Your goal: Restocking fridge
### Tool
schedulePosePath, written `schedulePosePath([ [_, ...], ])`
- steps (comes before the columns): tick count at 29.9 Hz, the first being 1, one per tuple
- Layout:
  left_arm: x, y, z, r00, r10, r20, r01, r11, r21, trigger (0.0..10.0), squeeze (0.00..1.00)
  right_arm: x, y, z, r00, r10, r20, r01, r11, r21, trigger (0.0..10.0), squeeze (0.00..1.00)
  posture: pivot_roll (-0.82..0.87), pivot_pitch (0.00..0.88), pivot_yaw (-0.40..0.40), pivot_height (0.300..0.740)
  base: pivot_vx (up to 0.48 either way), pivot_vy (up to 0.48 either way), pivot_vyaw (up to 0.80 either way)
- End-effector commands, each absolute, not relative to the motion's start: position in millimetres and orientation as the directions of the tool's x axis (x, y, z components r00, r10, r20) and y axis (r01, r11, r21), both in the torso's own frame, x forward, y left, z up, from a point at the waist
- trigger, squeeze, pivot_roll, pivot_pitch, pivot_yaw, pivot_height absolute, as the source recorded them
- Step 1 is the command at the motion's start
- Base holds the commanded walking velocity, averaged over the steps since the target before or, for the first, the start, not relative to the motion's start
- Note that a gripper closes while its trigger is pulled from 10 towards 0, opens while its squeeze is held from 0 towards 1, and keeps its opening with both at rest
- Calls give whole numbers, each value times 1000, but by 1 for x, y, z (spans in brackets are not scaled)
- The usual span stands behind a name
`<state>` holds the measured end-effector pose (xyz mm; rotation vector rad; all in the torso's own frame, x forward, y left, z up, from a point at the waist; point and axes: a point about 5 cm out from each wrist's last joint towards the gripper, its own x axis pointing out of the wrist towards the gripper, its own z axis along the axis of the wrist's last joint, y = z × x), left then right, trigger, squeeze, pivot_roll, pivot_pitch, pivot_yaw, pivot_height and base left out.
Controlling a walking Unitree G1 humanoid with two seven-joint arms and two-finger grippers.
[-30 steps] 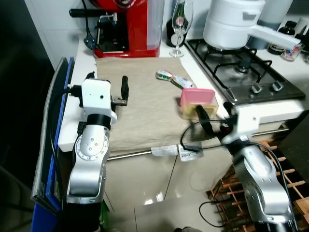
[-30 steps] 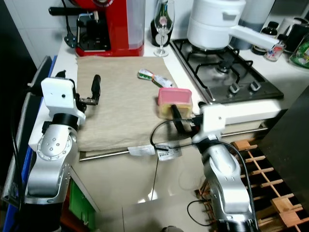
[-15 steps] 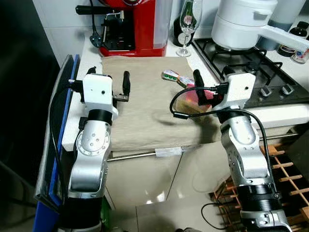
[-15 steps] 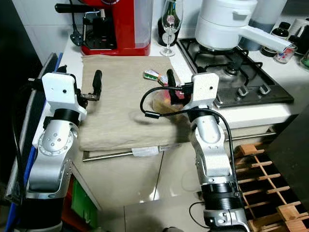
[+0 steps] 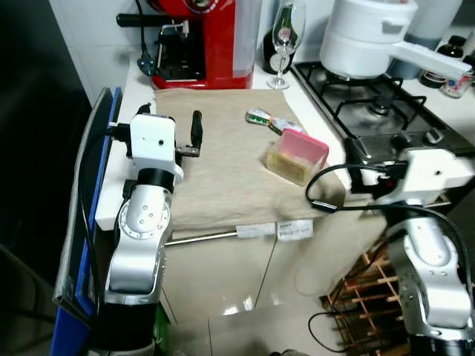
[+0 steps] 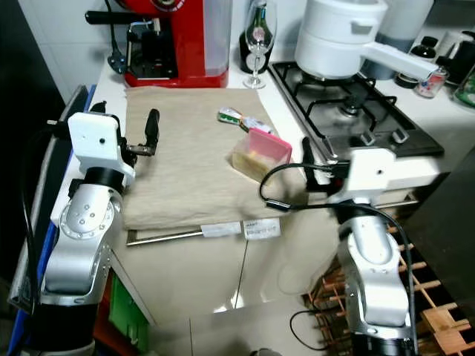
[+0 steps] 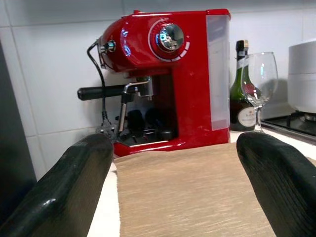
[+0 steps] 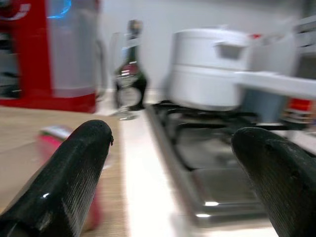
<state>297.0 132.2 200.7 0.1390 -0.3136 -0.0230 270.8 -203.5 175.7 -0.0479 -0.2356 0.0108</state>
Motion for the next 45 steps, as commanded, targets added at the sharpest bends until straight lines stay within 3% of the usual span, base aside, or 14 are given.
schedulePosePath([
  [1, 301, 127, 203, 950, -79, 302, 40, 990, 133, 10000, 0, 277, -204, 181, 967, 7, 253, 7, 998, -56, 10000, 196, -115, 0, 8, 740, 0, 0, 0],
  [2, 301, 127, 203, 950, -79, 302, 40, 990, 133, 10000, 0, 277, -204, 181, 967, 7, 253, 7, 998, -56, 10000, 196, -115, 0, 8, 740, 0, 0, 0],
  [4, 300, 113, 195, 936, -241, 257, 223, 970, 98, 10000, 0, 289, -192, 190, 957, 38, 289, -25, 998, -49, 10000, 196, -109, 0, 12, 740, 0, 0, 0],
  [5, 300, 113, 195, 936, -241, 257, 223, 970, 98, 10000, 0, 289, -192, 190, 957, 38, 289, -25, 998, -49, 10000, 196, -109, 0, 12, 740, 0, 0, 0],
  [6, 294, 102, 185, 901, -378, 212, 364, 926, 103, 10000, 0, 297, -180, 193, 952, 77, 298, -69, 997, -40, 10000, 200, -103, 0, 9, 740, 0, 0, 0],
  [11, 274, 102, 180, 842, -483, 239, 461, 875, 144, 10000, 0, 308, -160, 191, 948, 156, 279, -161, 987, -6, 10000, 200, -83, 5, -5, 740, 0, 0, 0],
  [19, 249, 130, 189, 836, -491, 244, 476, 871, 124, 10000, 0, 318, -132, 190, 932, 224, 287, -246, 968, 43, 10000, 204, -22, 0, -6, 740, 0, 0, 0],
  [29, 249, 135, 196, 839, -489, 239, 477, 872, 109, 10000, 0, 309, -131, 186, 935, 212, 284, -240, 968, 68, 10000, 200, 3, 0, 9, 740, 0, 0, 0],
  [40, 245, 140, 186, 868, -458, 192, 454, 888, 65, 10000, 0, 281, -120, 165, 899, 396, 190, -408, 913, 26, 10000, 204, 5, 0, -4, 740, 0, 0, 0],
  [45, 225, 152, 163, 905, -403, 135, 407, 914, 4, 10000, 0, 278, -118, 162, 882, 442, 160, -452, 891, 29, 10000, 204, 7, 0, -14, 740, 0, 0, 0],
])
